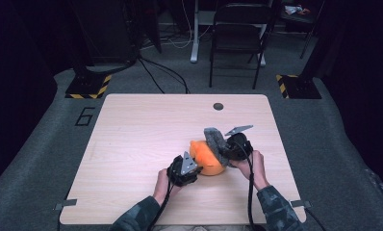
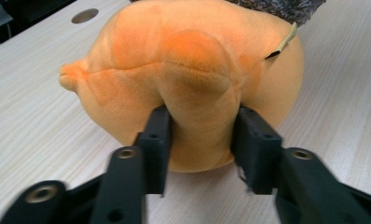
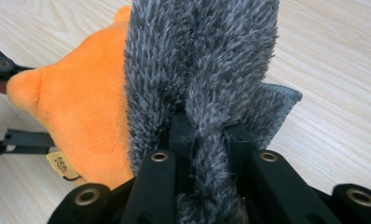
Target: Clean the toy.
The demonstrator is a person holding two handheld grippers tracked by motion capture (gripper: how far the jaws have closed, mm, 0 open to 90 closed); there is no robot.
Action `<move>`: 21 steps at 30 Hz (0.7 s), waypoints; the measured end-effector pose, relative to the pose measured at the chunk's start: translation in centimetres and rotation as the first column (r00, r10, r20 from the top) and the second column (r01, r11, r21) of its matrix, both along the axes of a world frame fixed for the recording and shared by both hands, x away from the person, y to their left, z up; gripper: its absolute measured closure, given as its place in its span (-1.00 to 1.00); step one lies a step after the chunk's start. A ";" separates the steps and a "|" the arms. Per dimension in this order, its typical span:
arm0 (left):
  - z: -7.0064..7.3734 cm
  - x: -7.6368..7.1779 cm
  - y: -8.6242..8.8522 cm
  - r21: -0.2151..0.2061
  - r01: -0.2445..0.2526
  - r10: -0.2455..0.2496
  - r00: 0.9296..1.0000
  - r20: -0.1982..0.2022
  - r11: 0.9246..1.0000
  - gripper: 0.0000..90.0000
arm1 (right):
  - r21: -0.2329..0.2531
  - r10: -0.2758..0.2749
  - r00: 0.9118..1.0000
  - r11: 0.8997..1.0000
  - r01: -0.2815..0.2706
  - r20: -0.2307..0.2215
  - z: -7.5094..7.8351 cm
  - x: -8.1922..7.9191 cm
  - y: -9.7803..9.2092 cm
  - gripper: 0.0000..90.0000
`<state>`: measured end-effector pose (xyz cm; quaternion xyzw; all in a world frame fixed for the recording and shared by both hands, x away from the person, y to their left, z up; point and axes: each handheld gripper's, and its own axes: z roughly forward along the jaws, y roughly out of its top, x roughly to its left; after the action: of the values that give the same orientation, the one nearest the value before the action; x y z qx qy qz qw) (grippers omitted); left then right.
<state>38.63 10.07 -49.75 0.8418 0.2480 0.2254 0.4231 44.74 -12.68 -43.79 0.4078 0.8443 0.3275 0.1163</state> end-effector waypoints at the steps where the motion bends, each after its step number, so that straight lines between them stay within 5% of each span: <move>1: 0.0 0.0 0.0 -0.011 -0.005 0.005 1.000 -0.003 1.000 0.44 | 0.003 -0.002 1.000 1.000 0.002 0.002 0.0 0.0 0.0 0.72; 8: 0.6 0.2 0.5 -0.068 0.006 -0.008 1.000 -0.030 0.998 0.68 | -0.020 -0.005 0.999 1.000 0.006 0.042 0.4 -0.3 0.0 0.72; 10: 0.9 0.5 0.9 -0.113 0.004 -0.012 0.998 -0.067 0.994 0.72 | -0.001 -0.007 0.998 1.000 0.007 0.056 1.1 -0.4 -0.2 0.72; 21: 2.9 0.4 1.6 -0.175 -0.022 0.000 0.993 -0.119 0.984 0.76 | 0.089 0.048 0.992 0.994 -0.059 0.116 5.2 -2.5 0.8 0.72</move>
<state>39.05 11.63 -46.88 0.8117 0.2963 0.1545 0.4791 42.22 -11.86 -38.63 0.3707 0.8310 0.3916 0.1365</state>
